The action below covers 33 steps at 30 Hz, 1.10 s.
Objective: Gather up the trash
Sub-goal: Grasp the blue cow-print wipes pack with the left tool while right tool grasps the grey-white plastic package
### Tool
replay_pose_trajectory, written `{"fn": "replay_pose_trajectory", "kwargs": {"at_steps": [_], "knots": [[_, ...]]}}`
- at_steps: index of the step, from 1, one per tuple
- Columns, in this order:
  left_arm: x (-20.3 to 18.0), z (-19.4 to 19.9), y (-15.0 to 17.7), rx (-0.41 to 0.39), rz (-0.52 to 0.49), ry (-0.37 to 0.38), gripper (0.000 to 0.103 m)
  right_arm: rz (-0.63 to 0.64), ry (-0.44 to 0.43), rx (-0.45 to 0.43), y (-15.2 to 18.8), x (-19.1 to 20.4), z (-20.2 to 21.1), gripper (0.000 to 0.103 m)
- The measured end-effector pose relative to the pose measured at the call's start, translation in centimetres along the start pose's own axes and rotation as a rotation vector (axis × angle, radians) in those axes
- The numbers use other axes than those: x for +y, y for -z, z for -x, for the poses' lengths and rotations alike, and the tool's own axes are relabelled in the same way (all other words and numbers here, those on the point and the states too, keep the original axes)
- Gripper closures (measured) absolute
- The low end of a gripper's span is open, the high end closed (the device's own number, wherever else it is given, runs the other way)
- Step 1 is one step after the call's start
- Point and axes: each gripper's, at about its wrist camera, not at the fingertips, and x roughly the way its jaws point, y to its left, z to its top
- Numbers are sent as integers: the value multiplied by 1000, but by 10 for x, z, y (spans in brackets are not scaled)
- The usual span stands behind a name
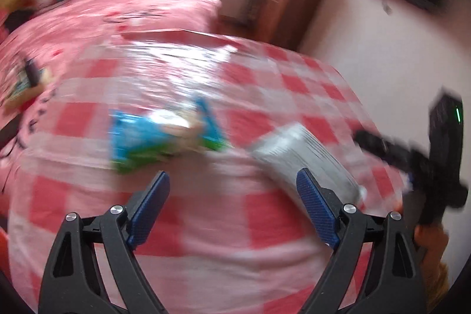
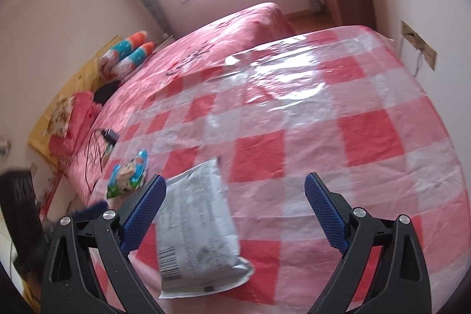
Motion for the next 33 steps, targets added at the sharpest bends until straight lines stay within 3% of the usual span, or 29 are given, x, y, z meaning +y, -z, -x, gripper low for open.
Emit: {"fn": "replay_pose_trajectory", "kwargs": {"at_steps": [13, 25, 31, 33], "knots": [[33, -44, -39, 8, 120, -105, 13, 189, 32, 75, 19, 42, -24, 9], [24, -78, -52, 20, 5, -167, 5, 195, 42, 98, 22, 41, -30, 9], [25, -91, -68, 19, 1, -179, 4, 184, 37, 101, 21, 38, -31, 9], [26, -85, -71, 11, 42, -185, 4, 174, 33, 103, 20, 36, -31, 9]]}}
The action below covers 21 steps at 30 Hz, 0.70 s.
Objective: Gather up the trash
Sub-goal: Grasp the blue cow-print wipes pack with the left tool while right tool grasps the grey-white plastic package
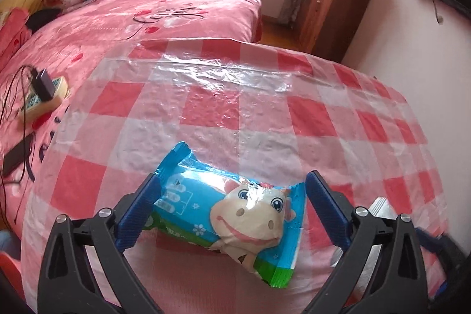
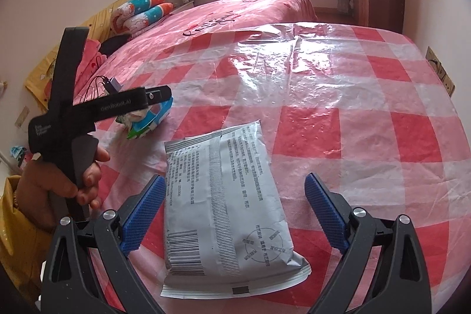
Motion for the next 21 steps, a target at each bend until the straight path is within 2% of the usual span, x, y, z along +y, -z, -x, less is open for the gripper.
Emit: {"fn": "replay_pose_trajectory", "kwargs": {"at_steps": [3, 4, 7, 10, 14, 21], "knots": [[8, 27, 6, -88, 141, -119, 4, -4, -4, 2, -1, -1, -1, 9], [11, 31, 9, -89, 188, -138, 4, -2, -4, 4, -1, -1, -1, 9], [14, 27, 15, -14, 287, -127, 4, 5, -6, 6, -1, 0, -2, 9], [16, 22, 16, 2, 371, -123, 4, -1, -13, 6, -1, -1, -2, 9], [7, 8, 9, 20, 377, -160, 4, -16, -24, 8, -1, -5, -1, 9], [-9, -23, -3, 105, 274, -280, 4, -10, -30, 22, 0, -5, -2, 9]]}}
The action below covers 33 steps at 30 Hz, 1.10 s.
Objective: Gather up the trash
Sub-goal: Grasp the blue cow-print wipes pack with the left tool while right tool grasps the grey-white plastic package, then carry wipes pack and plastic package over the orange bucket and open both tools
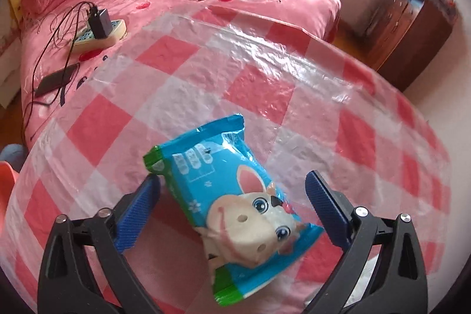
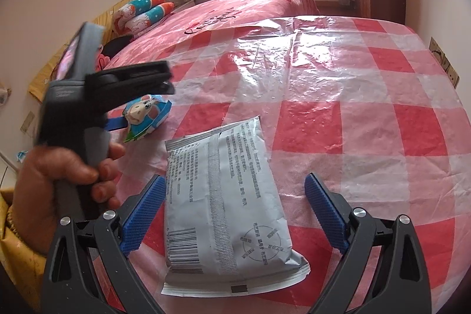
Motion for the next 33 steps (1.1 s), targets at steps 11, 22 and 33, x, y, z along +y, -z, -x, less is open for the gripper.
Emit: {"fn": "replay_pose_trajectory", "kwargs": {"at_steps": [11, 22, 33], "knots": [[2, 11, 10, -51, -117, -28, 33, 131, 52, 25, 4, 24, -9, 9], [25, 23, 21, -60, -122, 74, 51, 146, 64, 30, 5, 25, -11, 26], [59, 46, 52, -58, -148, 166, 54, 121, 37, 14, 5, 20, -5, 31]]}}
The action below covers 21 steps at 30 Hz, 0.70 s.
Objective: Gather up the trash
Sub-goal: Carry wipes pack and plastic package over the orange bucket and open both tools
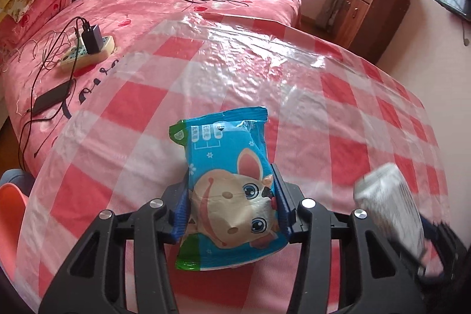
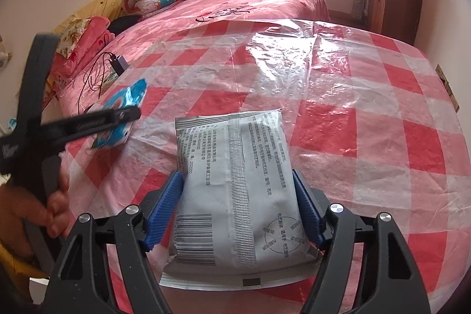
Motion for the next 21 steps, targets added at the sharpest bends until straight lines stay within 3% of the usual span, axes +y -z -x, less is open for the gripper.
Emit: {"fn": "replay_pose_trajectory", "kwargs": {"at_steps": [13, 21], "knots": [[28, 27, 34, 19, -10, 88, 54, -100, -64, -81, -1, -11, 13, 32], [48, 40, 47, 25, -3, 133, 54, -217, -136, -76, 2, -20, 16, 33]]}}
